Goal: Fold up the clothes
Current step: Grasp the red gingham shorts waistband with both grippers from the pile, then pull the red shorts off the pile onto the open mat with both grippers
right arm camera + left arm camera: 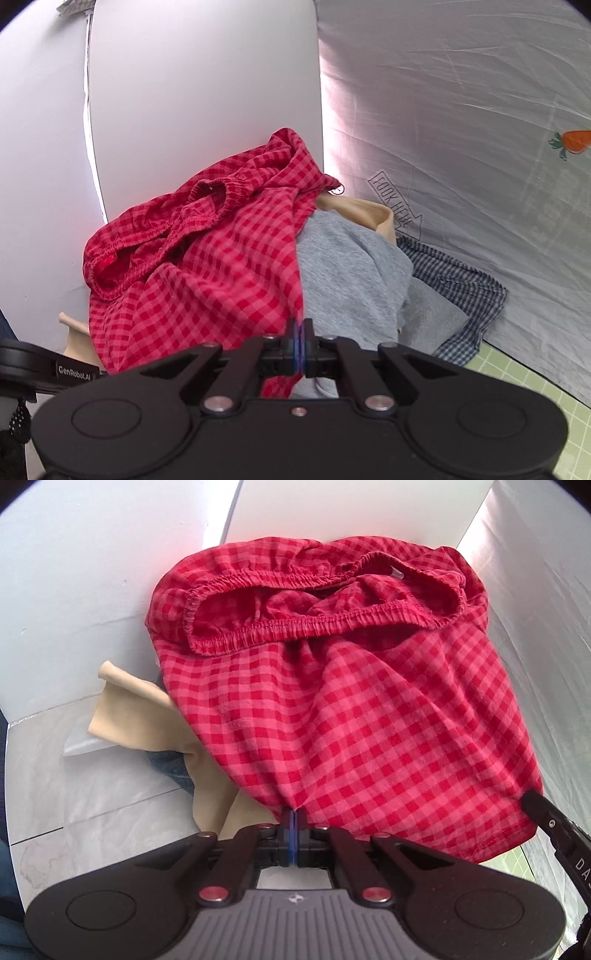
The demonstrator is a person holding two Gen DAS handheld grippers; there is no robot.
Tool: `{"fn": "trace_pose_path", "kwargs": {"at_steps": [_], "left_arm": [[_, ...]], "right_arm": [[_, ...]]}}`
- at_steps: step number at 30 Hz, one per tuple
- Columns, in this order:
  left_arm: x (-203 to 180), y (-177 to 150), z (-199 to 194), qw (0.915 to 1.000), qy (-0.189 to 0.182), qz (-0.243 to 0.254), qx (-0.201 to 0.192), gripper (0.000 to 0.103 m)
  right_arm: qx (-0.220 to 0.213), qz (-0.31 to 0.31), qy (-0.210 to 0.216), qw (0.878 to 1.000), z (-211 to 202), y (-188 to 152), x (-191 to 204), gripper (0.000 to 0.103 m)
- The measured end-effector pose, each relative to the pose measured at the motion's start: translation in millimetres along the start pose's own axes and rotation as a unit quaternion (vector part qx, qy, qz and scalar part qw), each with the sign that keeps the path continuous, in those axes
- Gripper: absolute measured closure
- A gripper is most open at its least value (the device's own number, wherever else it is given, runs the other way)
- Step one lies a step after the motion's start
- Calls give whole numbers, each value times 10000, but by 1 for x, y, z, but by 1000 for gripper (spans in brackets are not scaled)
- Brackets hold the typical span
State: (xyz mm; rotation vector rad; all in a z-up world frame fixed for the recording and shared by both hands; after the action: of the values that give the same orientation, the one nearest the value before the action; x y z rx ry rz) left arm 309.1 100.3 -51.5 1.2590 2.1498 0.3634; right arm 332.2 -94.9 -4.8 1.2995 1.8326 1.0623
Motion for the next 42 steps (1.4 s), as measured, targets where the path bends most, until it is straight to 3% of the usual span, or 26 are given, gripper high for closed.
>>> {"fn": "trace_pose_path", "kwargs": {"at_steps": [7,11,13,17,20,22,26,28,32,34,42], "left_arm": [[-10,-51,-54,9992,-287,244,106,103],[-28,-105,-84,9967,-459,525,419,103],[-40,-140,-94,9931,-578,753,684,103],[-65,-227,-110,9807,-755,1237,1309,103],[-79,-301,-120,9626,-800,1785,1877,103],[-85,-331,-119,9500,-786,2123,2149,103],[-82,-331,-108,9415,-684,2347,2319,102],[-77,-320,-104,9434,-615,2376,2232,101],[-69,-292,-104,9487,-473,2473,1910,99],[-66,-274,-97,9529,-350,2433,1778,89],[-36,-233,-81,9595,-45,2263,1677,76]], "right_arm": [[83,220,-312,9992,-61,-32,-23,102],[247,165,-694,9971,-109,-69,-40,102],[452,426,-838,9945,-138,-99,-57,102],[967,769,-1312,9836,-194,-171,-96,102],[1443,1196,-1660,9681,-236,-228,-119,102],[1711,1365,-1885,9574,-259,-257,-125,102],[2121,1681,-2340,9338,-308,-305,-131,102],[2221,1864,-2483,9243,-329,-324,-134,102],[2229,2003,-2573,9187,-347,-330,-136,99],[2171,2050,-2613,9179,-342,-318,-137,94],[1855,1908,-2739,9242,-323,-270,-132,72]]}}
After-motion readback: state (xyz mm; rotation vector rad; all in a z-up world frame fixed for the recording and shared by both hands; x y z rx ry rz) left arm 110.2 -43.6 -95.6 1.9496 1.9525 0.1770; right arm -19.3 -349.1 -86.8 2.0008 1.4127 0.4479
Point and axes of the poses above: each gripper's, at about its wrist camera, not at the fingertips, and z roughly the way its jaws point, x to its left, y to its top, the point moved 4 cm from there along z, roughly the way its jaws point, and after that the axes turned 5 degrees about -z, right-handed, at the moved point
